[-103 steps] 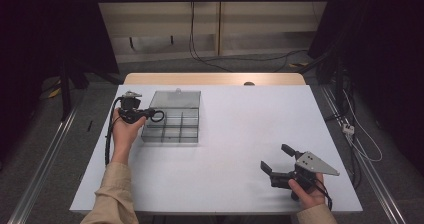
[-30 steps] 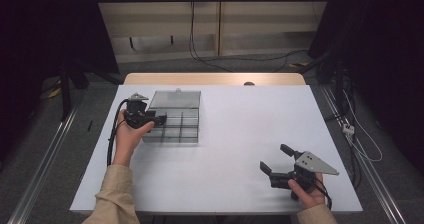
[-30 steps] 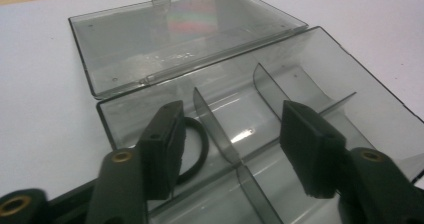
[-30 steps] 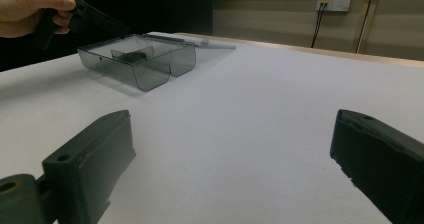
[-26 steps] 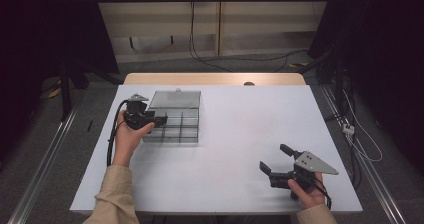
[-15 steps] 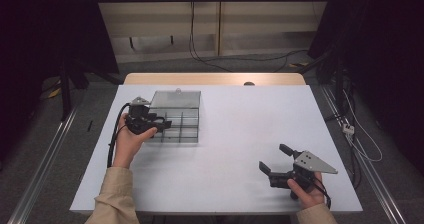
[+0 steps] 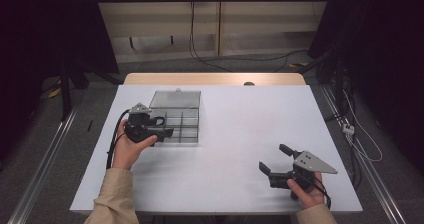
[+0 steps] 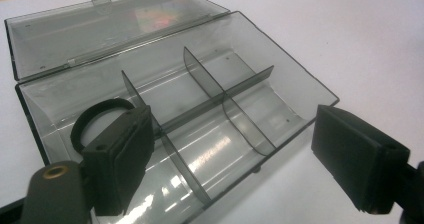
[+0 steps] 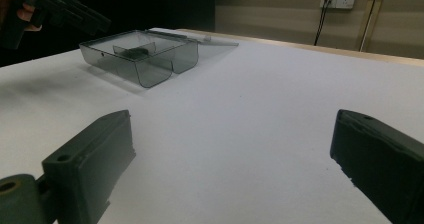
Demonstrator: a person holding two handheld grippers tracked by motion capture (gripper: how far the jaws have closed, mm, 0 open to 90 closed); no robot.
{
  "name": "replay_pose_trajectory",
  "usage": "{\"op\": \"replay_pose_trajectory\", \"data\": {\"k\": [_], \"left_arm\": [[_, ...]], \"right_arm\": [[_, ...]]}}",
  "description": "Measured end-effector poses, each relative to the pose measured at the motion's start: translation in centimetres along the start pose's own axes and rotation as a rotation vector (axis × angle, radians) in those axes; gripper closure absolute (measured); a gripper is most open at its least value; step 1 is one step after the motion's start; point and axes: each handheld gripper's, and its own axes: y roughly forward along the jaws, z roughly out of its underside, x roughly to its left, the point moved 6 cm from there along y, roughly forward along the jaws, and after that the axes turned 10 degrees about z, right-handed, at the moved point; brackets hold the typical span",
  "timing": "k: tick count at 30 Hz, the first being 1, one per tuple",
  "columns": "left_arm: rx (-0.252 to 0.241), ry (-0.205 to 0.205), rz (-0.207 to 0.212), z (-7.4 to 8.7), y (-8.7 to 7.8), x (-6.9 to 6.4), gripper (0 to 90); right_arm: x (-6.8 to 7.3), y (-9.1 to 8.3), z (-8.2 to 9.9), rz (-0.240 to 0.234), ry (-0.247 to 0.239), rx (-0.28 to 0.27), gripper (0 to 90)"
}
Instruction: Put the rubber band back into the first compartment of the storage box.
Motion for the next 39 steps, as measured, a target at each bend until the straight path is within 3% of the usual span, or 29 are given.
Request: {"op": "replay_pose_trajectory", "data": {"k": [5, 27, 39], "left_arm": [[-0.019, -0.005, 0.012, 0.3, 0.0, -0.4, 15.4], [-0.047, 0.060, 0.045, 1.1, -0.9, -3.1, 12.2], [-0.041, 0.087, 0.052, 1.9, -1.1, -4.0, 11.9]], "right_arm": [[0.0, 0.0, 0.0, -0.002, -0.001, -0.001, 3.2], [0.1, -0.1, 0.0, -0.008, 0.001, -0.002, 3.3], [0.2, -0.1, 0.0, -0.011, 0.000, -0.003, 3.3]]}}
